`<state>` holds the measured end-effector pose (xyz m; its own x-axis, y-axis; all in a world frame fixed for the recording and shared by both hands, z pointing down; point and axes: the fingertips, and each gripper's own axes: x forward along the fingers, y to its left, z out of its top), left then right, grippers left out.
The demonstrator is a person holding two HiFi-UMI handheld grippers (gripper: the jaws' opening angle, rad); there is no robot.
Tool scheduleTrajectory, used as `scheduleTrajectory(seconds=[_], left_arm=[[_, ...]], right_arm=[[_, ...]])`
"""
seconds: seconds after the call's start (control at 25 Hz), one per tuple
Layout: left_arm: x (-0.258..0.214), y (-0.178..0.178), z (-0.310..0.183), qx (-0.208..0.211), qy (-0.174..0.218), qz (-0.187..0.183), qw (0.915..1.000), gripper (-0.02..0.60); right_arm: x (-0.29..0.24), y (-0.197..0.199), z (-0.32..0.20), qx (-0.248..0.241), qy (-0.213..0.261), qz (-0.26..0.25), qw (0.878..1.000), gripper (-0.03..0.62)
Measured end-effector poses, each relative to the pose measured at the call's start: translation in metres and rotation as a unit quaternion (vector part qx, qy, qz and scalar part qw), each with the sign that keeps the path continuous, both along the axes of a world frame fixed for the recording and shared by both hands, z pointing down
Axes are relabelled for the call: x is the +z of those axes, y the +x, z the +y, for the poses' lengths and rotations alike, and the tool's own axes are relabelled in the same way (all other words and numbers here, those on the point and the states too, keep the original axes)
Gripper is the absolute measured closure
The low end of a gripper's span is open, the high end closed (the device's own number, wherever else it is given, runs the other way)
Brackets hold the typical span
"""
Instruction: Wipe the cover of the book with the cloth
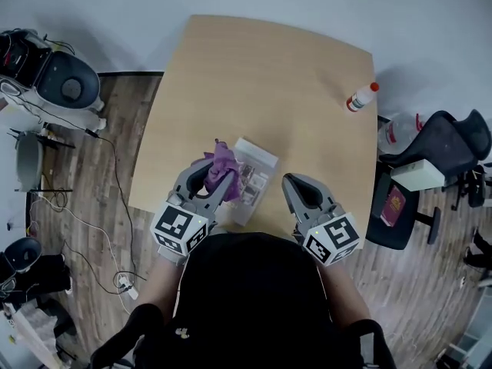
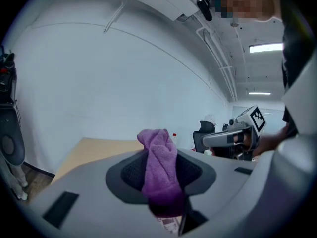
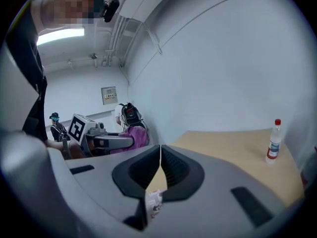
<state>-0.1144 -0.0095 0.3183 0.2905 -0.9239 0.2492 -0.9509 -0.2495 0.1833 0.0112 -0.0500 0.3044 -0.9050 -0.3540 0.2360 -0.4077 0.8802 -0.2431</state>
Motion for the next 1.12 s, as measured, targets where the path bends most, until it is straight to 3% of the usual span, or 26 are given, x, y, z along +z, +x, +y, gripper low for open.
scheduleTrajectory(seconds=[0.4,0.68,1.12], left_arm=[[-0.044,0.001,0.004,-0.008,0.055,-0.011,0.9984,0.431],[-0.048,0.002,0.005,-0.010,0.065,-0.005,0.9978,0.431],[-0.046,0.000,0.005,-0.006,0.059,-0.006,0.9982,0.431]], right_arm=[[-0.044,-0.008,0.005,-0.020,0.050,-0.026,0.998,0.563],[-0.049,-0.010,0.011,-0.030,0.075,-0.024,0.996,0.563],[-0.045,-0.010,0.008,-0.018,0.072,-0.025,0.997,0.563]])
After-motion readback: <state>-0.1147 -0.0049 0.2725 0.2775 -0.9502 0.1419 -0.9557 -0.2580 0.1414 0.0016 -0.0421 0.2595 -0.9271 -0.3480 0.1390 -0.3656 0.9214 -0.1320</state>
